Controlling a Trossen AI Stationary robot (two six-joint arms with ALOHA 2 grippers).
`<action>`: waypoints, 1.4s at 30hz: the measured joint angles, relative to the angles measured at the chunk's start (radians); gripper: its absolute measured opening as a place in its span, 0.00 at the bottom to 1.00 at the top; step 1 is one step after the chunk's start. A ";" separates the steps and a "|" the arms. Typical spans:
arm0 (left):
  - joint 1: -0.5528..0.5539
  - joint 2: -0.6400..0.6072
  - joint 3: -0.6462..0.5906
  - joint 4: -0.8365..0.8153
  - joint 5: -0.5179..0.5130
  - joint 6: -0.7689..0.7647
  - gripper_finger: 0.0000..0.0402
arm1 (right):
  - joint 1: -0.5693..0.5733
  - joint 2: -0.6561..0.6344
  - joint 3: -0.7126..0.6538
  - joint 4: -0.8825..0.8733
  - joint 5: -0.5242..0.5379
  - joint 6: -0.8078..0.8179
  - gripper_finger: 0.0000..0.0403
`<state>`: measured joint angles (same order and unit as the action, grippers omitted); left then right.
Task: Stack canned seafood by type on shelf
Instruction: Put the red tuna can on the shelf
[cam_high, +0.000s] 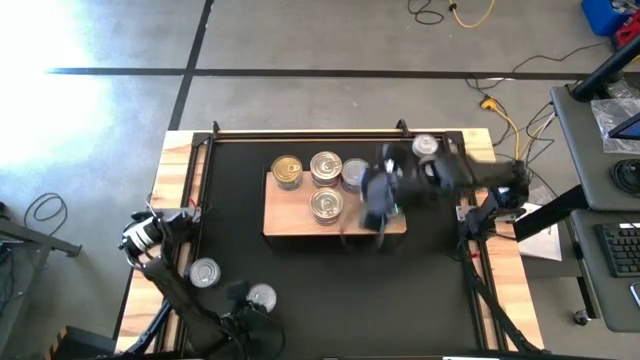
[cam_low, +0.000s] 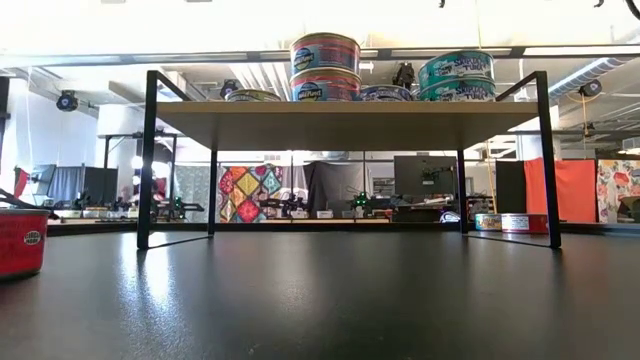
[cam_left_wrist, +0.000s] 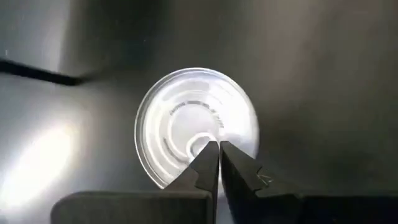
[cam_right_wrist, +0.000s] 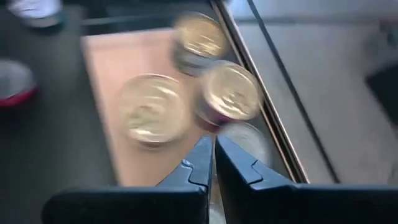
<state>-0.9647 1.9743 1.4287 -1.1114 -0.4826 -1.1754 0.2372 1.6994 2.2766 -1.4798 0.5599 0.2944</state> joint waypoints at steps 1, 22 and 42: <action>-0.004 0.003 0.022 -0.015 0.000 -0.027 0.00 | 0.034 0.005 0.000 0.008 0.014 -0.008 0.03; 0.073 -0.076 0.215 -0.288 0.195 -0.134 0.02 | 0.559 -0.029 -0.309 -0.057 0.015 0.260 0.03; -0.003 -0.372 -0.257 0.010 0.198 -0.081 0.38 | 0.677 0.023 -0.806 0.801 -0.043 0.788 0.05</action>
<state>-0.9673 1.6024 1.1715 -1.1017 -0.2847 -1.2563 0.9141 1.7223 1.4710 -0.6787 0.5167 1.0824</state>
